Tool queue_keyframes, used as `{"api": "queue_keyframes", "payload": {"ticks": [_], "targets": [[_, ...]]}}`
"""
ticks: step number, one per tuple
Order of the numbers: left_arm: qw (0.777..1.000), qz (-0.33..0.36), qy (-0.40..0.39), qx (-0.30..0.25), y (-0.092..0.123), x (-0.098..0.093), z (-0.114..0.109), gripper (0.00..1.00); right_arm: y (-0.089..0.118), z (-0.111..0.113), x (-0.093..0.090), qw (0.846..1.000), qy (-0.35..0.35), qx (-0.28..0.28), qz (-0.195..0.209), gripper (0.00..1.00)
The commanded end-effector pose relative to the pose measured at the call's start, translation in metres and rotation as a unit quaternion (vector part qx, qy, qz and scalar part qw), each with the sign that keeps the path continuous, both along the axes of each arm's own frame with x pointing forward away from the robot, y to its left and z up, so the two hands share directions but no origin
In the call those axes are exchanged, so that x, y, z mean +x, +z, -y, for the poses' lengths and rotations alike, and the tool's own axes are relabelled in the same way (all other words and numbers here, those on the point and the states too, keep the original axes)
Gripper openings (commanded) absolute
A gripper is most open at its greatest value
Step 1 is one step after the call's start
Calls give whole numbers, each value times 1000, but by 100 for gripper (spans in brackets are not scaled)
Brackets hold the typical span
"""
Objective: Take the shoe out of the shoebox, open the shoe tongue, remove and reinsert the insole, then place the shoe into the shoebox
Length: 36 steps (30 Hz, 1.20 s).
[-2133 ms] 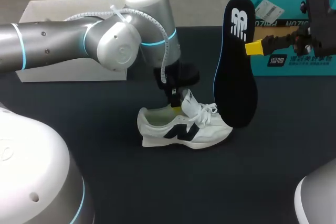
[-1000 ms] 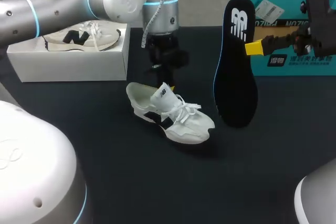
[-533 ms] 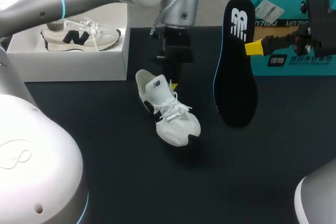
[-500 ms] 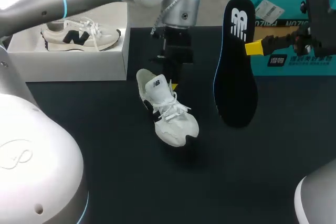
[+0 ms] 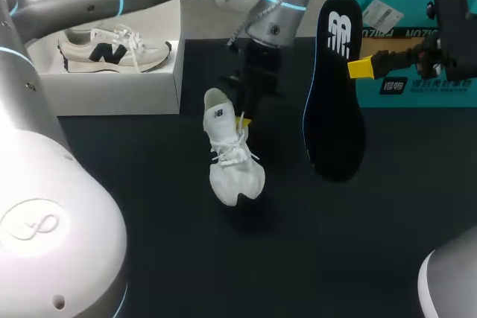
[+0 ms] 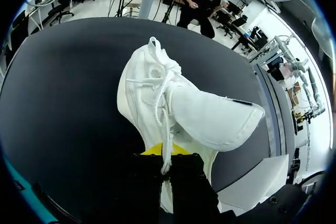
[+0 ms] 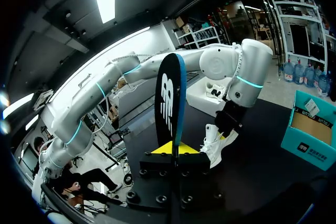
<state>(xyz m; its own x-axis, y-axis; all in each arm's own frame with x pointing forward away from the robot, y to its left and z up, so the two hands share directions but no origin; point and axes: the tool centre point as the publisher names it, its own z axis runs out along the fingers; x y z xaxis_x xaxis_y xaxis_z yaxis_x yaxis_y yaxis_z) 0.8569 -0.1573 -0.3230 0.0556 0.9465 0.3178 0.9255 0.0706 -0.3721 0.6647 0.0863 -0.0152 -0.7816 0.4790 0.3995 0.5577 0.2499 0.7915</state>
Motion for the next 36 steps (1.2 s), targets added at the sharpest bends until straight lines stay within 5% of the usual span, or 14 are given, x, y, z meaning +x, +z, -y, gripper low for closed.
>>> {"api": "queue_keyframes", "payload": {"ticks": [1,17,36], "targets": [[999,5,-16,29,4,1,6,0,0,-3,3,1000,0,-1,-1,0],[993,5,-98,73,0,20,28,0,0,-3,3,1000,0,-1,-1,0],[988,-23,-146,37,-30,3,49,0,0,-3,3,1000,0,-1,-1,0]]}}
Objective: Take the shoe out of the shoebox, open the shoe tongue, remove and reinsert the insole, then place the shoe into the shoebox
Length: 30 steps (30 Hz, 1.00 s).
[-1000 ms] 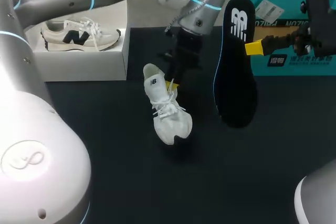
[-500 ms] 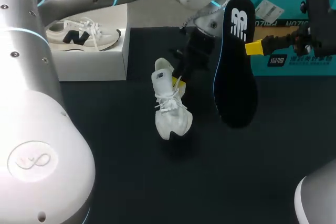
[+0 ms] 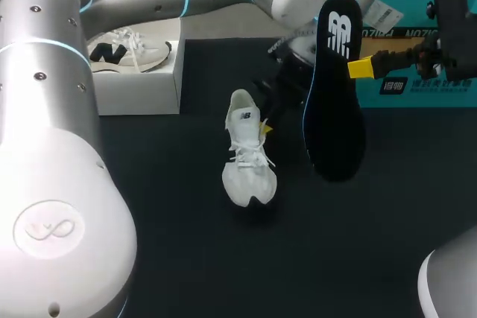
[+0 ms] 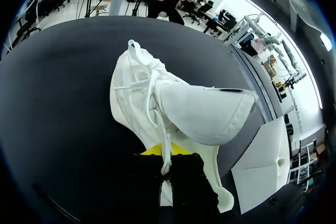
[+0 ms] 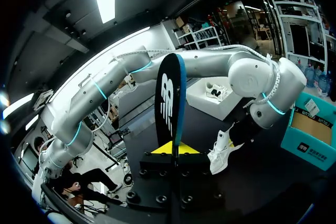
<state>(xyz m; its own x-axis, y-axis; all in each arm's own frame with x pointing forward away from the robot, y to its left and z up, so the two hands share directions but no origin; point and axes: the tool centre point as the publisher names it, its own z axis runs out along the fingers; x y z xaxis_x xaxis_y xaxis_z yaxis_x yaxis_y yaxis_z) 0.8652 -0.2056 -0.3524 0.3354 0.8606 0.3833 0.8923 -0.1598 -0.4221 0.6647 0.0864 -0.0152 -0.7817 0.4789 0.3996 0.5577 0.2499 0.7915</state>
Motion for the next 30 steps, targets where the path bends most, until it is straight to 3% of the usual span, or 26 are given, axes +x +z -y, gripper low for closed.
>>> {"api": "queue_keyframes", "payload": {"ticks": [1,10,11,12,13,21,30], "targets": [[1000,1,-3,-4,-2,-6,2,0,0,-3,3,1000,0,-1,-1,0],[1000,-13,-18,-10,-9,-17,9,0,0,-3,3,1000,0,-1,-1,0],[1000,-15,-20,-12,-9,-17,10,36,0,-3,3,1000,0,-1,-1,0],[1000,-15,-22,-16,-9,-18,11,94,0,-3,3,1000,0,-1,-1,0],[1000,-15,-22,-16,-9,-18,11,100,0,-3,3,1000,0,-1,-1,0],[997,31,11,-71,4,-14,14,100,0,-3,3,1000,0,-1,-1,0],[981,117,51,-147,46,9,6,100,0,-3,3,1000,0,-1,-1,0]]}}
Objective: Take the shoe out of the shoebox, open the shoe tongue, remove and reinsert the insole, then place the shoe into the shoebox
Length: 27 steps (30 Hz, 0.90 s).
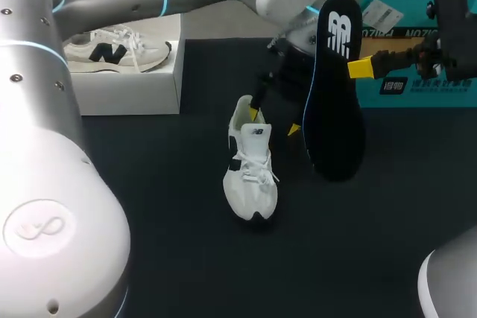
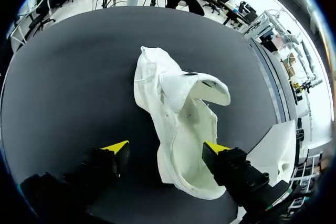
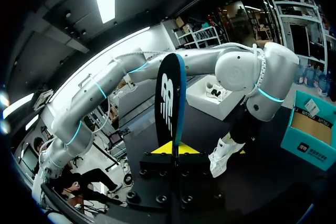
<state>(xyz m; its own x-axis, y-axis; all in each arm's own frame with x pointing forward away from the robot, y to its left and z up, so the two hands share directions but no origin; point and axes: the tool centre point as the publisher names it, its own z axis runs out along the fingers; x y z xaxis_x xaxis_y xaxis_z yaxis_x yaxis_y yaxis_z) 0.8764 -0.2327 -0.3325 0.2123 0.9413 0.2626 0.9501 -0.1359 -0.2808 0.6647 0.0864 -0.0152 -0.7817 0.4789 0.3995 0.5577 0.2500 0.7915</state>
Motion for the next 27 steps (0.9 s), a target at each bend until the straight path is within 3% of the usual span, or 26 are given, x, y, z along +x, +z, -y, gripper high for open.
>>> {"api": "queue_keyframes", "payload": {"ticks": [1,17,27], "targets": [[995,66,7,-70,31,-1,-24,100,0,-3,3,1000,0,-1,-1,0],[961,194,41,-192,113,27,-47,100,0,-3,3,1000,0,-1,-1,0],[962,188,24,-196,115,28,-47,100,0,-3,3,1000,0,-1,-1,0]]}}
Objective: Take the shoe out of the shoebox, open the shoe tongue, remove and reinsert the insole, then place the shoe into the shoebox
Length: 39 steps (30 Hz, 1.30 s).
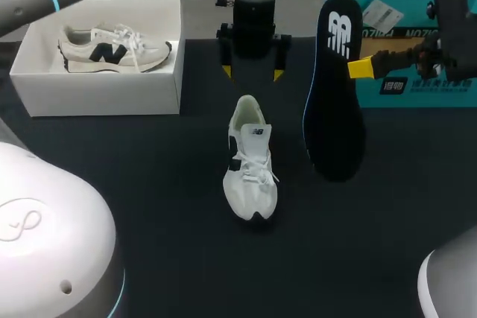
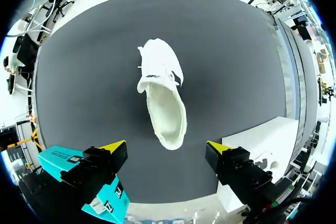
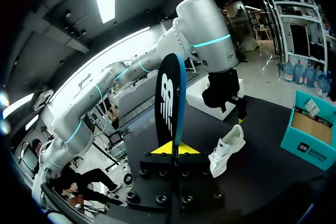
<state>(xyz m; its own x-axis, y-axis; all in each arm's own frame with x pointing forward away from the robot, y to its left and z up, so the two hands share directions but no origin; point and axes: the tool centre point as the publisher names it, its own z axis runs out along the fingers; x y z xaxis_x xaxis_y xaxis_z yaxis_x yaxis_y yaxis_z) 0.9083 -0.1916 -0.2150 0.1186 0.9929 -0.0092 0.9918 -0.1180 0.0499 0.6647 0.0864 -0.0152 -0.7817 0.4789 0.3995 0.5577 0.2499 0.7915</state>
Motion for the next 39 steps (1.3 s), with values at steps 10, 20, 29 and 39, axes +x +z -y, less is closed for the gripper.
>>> {"api": "queue_keyframes", "payload": {"ticks": [10,20,29,39], "targets": [[998,46,-2,-34,-2,-4,-6,100,0,-3,3,1000,0,-1,-1,0],[974,36,94,-202,45,11,1,100,0,-3,3,1000,0,-1,-1,0],[933,30,165,-319,83,18,3,100,5,3,17,1000,2,0,-25,0],[860,43,229,-455,128,16,10,100,13,21,73,990,12,7,-144,0]]}}
